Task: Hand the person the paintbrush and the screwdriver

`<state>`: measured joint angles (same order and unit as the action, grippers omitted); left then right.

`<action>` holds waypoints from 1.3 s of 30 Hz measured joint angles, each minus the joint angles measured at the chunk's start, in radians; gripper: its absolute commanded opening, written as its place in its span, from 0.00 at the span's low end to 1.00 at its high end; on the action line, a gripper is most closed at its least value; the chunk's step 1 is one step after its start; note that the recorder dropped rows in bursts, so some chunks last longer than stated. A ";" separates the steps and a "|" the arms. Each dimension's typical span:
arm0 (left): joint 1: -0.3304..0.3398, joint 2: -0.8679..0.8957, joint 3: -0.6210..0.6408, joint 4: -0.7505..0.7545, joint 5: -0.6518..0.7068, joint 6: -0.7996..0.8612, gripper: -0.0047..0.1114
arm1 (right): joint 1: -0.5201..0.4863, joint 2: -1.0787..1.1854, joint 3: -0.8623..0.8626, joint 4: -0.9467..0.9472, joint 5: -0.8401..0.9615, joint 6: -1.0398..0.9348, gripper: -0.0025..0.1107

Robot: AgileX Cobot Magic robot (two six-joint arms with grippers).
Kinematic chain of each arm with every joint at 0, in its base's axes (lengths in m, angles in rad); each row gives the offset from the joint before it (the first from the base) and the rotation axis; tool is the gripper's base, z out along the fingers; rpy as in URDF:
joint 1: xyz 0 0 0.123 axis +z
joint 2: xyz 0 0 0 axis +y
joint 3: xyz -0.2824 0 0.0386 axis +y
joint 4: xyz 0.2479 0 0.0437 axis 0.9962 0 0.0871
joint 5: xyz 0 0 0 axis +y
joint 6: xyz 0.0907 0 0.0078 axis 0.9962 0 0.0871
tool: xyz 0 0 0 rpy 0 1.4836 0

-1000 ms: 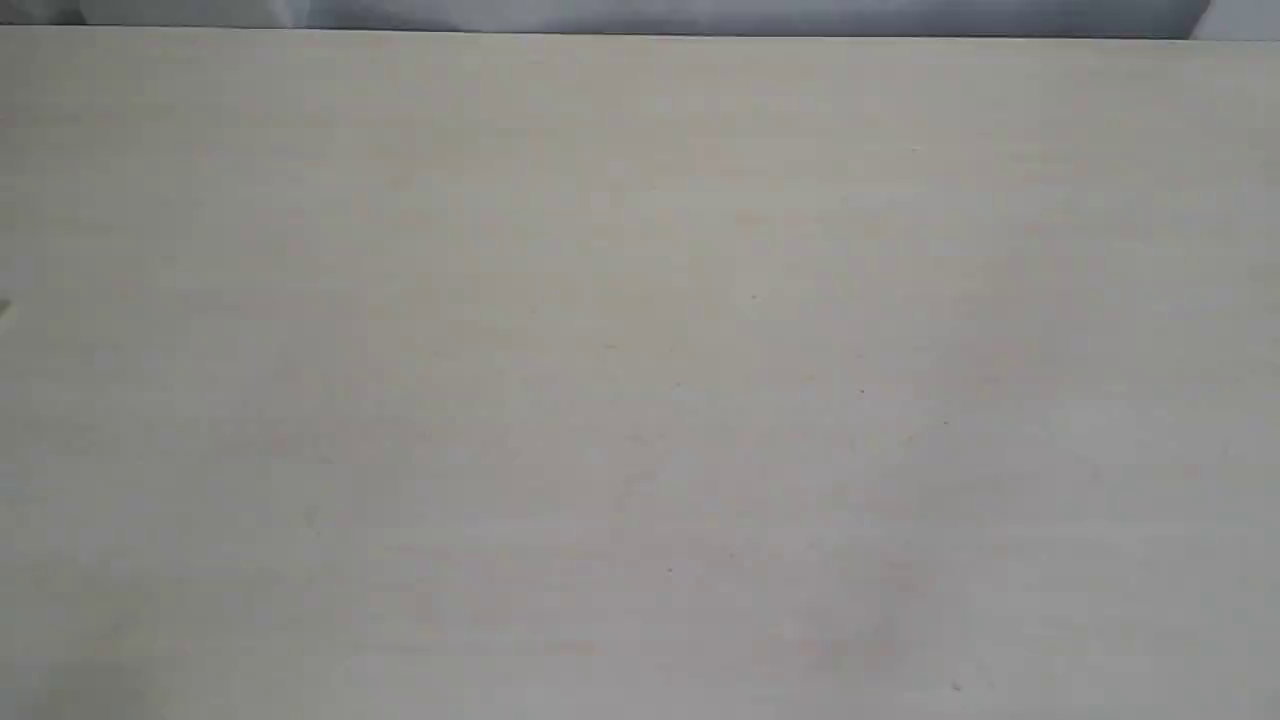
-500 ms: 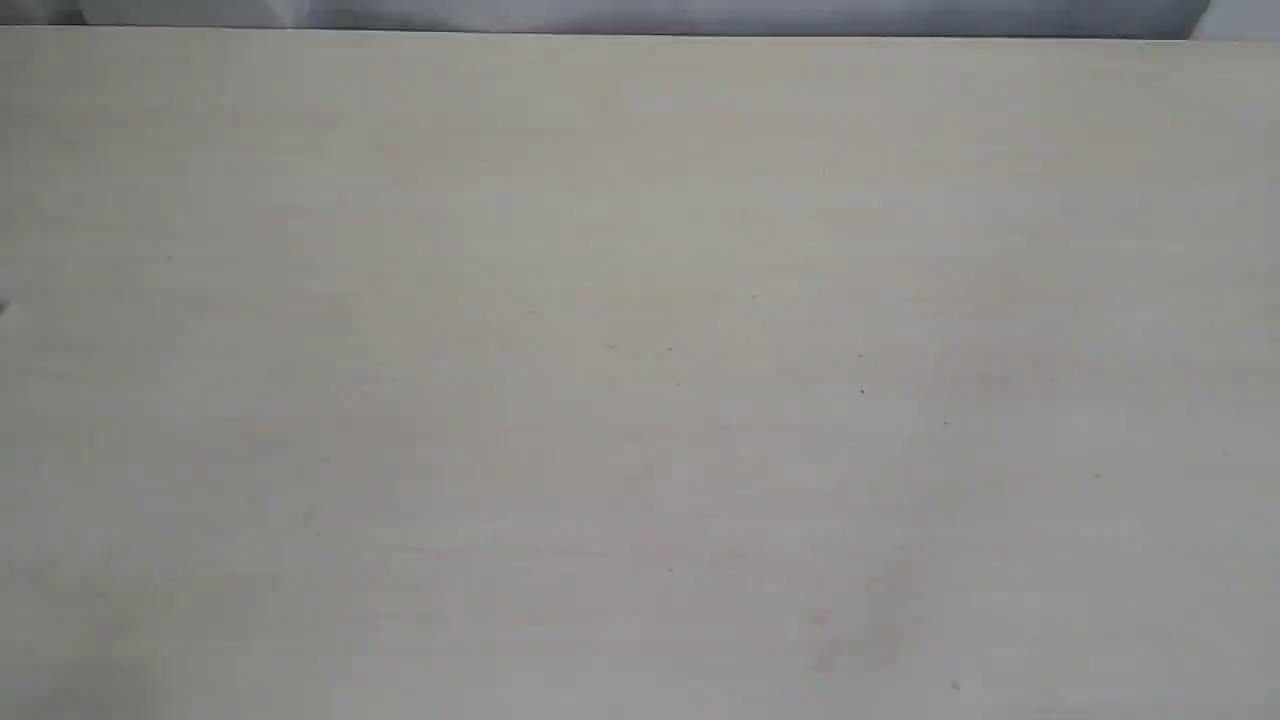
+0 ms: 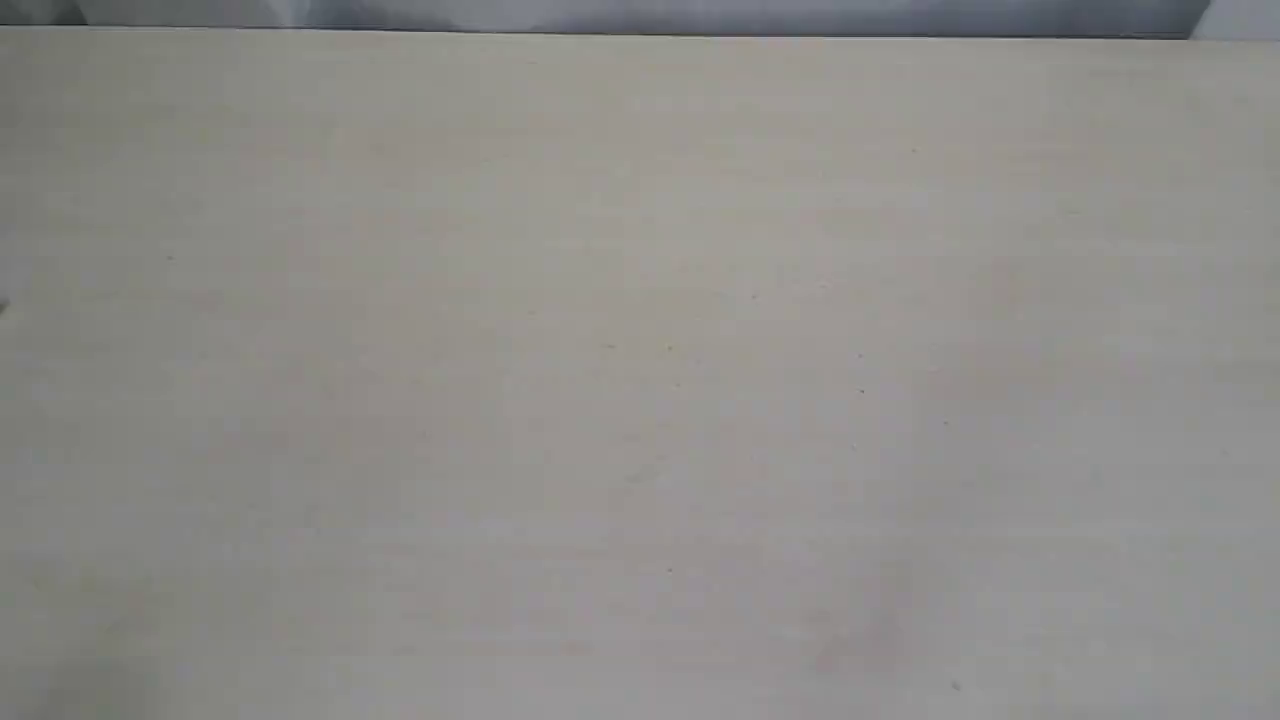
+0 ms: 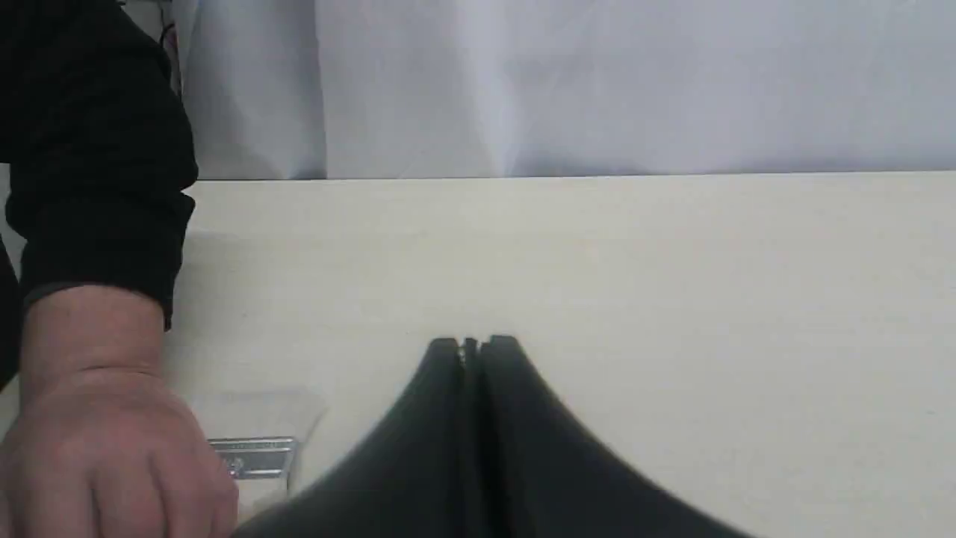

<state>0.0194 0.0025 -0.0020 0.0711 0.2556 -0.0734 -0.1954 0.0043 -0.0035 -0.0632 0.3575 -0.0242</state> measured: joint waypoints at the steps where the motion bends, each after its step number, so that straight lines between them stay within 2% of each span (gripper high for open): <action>1: 0.000 0.000 0.000 0.000 0.000 0.000 0.04 | 0.002 0.000 0.000 0.001 0.000 0.000 0.06; 11: 0.000 0.000 0.000 0.000 0.000 0.000 0.04 | 0.137 0.000 0.000 0.003 0.000 0.000 0.06; 39: 0.000 0.000 0.000 0.000 0.000 0.000 0.04 | 0.120 0.000 0.000 0.003 0.000 0.000 0.06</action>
<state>0.0194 0.0025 -0.0020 0.0711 0.2556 -0.0734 -0.0752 0.0043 -0.0035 -0.0607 0.3575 -0.0242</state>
